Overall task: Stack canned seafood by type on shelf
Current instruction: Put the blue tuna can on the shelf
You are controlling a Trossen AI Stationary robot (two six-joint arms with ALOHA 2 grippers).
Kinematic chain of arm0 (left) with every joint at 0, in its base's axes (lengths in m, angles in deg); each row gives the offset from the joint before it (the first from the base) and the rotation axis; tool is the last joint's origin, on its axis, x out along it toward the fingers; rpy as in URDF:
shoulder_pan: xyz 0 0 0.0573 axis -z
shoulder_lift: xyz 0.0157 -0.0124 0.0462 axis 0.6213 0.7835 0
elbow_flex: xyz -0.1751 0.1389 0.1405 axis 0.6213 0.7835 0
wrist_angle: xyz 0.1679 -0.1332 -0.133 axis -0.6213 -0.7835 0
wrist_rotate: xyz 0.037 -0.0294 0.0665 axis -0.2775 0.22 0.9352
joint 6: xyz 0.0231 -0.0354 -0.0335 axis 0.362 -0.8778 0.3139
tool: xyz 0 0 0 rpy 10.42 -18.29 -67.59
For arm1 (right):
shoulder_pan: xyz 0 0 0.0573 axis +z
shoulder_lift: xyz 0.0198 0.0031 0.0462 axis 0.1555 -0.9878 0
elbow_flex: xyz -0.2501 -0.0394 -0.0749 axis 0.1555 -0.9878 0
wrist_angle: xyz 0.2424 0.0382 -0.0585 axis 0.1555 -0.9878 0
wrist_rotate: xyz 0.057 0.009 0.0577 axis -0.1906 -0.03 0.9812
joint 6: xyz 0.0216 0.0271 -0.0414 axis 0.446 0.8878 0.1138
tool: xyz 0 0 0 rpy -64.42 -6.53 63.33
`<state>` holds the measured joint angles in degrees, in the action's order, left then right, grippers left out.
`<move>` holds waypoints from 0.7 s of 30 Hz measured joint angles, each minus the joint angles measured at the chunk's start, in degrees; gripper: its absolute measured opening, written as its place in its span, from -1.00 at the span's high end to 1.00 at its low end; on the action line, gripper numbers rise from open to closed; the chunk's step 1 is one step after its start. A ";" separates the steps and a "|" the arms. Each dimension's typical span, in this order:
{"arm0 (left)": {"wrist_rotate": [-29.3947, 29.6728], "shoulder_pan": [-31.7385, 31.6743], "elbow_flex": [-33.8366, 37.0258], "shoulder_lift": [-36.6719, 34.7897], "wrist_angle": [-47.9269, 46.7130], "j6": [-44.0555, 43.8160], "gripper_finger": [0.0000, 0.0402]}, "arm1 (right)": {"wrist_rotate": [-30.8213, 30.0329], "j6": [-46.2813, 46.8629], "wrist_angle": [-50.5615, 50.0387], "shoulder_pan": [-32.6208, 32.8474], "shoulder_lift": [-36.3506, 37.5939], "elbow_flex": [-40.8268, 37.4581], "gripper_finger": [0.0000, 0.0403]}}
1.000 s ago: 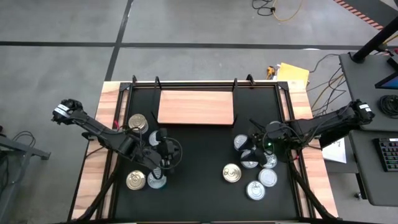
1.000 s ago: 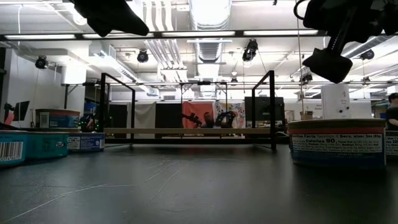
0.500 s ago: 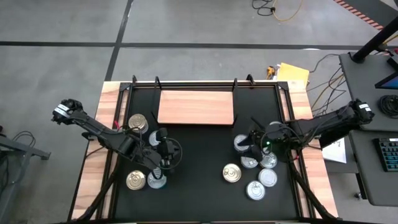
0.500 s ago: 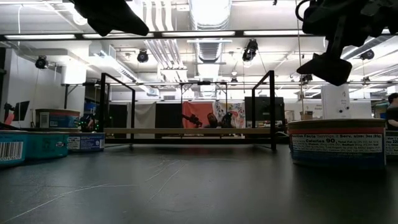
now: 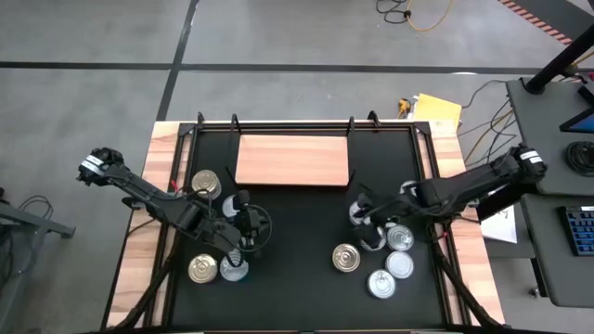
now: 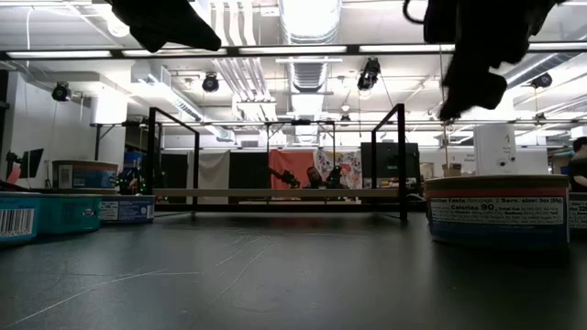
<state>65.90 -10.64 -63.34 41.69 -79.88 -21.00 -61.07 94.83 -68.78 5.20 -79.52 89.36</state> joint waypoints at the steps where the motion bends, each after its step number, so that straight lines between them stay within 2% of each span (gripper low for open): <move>1: 0.00 0.00 0.00 0.00 0.04 0.01 1.00 | -1.75 0.25 -4.42 0.00 -1.39 1.64 -0.14; 5: 0.02 0.00 0.00 0.00 0.00 0.01 1.00 | -3.69 1.02 -14.25 -0.04 -6.30 6.31 0.13; 16: 0.09 0.00 0.07 0.00 -0.11 -0.94 1.00 | -3.51 0.15 -18.12 0.19 -13.30 7.57 0.88; 21: 0.14 0.00 0.20 0.00 -0.16 -1.21 1.00 | -7.37 3.01 -20.51 2.10 -13.65 7.51 0.94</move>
<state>66.04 -10.64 -63.14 41.69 -80.04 -22.20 -68.44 97.84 -89.29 7.31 -93.17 96.87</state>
